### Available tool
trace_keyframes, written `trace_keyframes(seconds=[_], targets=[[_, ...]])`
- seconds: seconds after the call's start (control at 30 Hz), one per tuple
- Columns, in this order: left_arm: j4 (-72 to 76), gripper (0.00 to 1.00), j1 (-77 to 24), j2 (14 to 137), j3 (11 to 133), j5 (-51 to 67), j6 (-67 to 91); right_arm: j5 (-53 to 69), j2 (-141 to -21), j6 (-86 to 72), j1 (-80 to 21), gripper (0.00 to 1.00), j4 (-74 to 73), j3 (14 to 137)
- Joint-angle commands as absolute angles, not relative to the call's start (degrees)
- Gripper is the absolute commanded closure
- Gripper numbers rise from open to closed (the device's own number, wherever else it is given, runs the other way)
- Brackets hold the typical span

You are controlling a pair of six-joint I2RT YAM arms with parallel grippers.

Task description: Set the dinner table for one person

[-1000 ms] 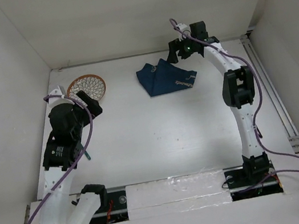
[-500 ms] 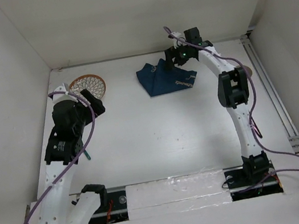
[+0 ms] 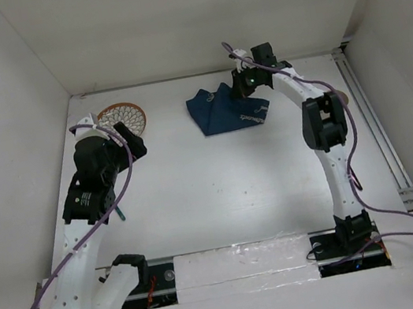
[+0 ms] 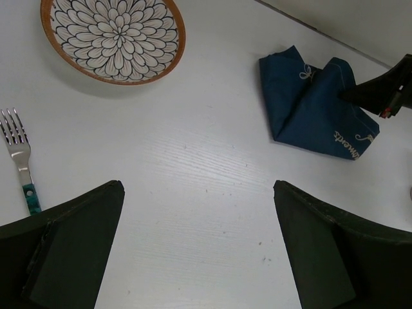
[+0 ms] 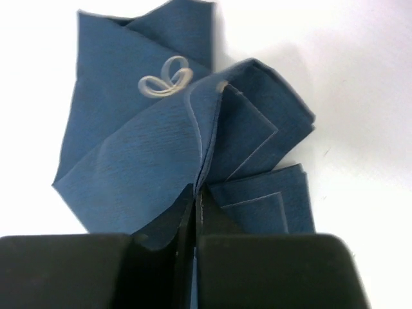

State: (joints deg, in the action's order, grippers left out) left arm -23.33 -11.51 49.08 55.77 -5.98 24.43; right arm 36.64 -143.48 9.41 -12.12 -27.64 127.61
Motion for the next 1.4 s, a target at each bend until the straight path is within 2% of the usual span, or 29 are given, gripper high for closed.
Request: trace_keyframes(seconds=[0.0, 0.27, 0.37, 0.43, 0.5, 0.57, 0.63, 0.67, 0.7, 0.73, 0.77, 0.93, 1.0, 1.1, 1.17, 1.27, 1.37], targets=[[-21.2, 0.00, -11.3, 49.2, 55.4, -4.9, 23.5, 36.4, -131.9, 9.8, -15.2, 1.00, -19.2, 121.8], [-21.2, 0.00, -11.3, 49.7, 55.4, -4.4, 23.5, 30.9, -111.9, 9.8, -24.0, 1.00, -8.5, 96.8], [-21.2, 0.00, -11.3, 49.7, 55.4, -4.4, 23.5, 29.0, -107.5, 8.5, -28.2, 0.97, -8.5, 89.8], [-21.2, 0.00, -11.3, 49.7, 55.4, -4.9, 23.5, 29.0, -103.6, 7.5, -31.3, 0.91, -8.5, 83.2], [-21.2, 0.00, -11.3, 49.7, 55.4, -4.9, 23.5, 29.6, -99.8, 6.2, -33.7, 0.75, -4.9, 77.2], [-21.2, 0.00, -11.3, 49.7, 55.4, -4.9, 23.5, 28.8, -92.8, 4.1, -38.1, 0.49, -1.0, 68.2], [-21.2, 0.00, -11.3, 49.7, 55.4, -4.9, 23.5, 27.5, -88.1, 3.6, -41.2, 0.41, -0.1, 63.4], [-21.2, 0.00, -11.3, 50.3, 55.4, -4.9, 23.5, 26.5, -83.8, 3.0, -44.2, 0.32, -0.1, 60.0], [-21.2, 0.00, -11.3, 50.8, 55.4, -4.3, 24.0, 25.4, -81.8, 2.5, -45.7, 0.16, -0.1, 58.5], [-21.2, 0.00, -11.3, 50.8, 55.9, -3.8, 24.0, 23.6, -79.7, 1.8, -47.0, 0.13, -0.1, 57.2], [-21.2, 0.00, -11.3, 50.8, 55.9, -3.8, 24.0, 22.3, -77.5, 1.2, -49.1, 0.00, -0.1, 56.0], [-21.2, 0.00, -11.3, 51.3, 55.9, -4.5, 24.0, 12.3, -64.9, -4.9, -50.6, 0.00, 0.5, 49.8], [-21.7, 0.00, -11.3, 51.3, 55.9, -4.5, 24.5, 0.0, -64.0, -7.7, -50.6, 0.00, 2.0, 48.5], [-21.7, 0.00, -11.3, 51.3, 55.9, -5.0, 24.5, -11.4, -69.5, -10.5, -49.8, 0.00, -0.6, 51.4], [-21.7, 0.00, -11.3, 51.3, 55.9, -5.5, 24.5, -17.3, -78.0, -17.7, -48.3, 0.00, -10.1, 59.1], [-22.3, 0.00, -11.3, 51.3, 55.9, -7.4, 25.0, -16.2, -85.4, -22.0, -47.1, 0.02, -10.3, 62.1], [-22.8, 0.00, -11.3, 50.8, 55.9, -9.0, 25.6, -10.8, -90.0, -23.8, -43.9, 0.12, -6.1, 61.4]])
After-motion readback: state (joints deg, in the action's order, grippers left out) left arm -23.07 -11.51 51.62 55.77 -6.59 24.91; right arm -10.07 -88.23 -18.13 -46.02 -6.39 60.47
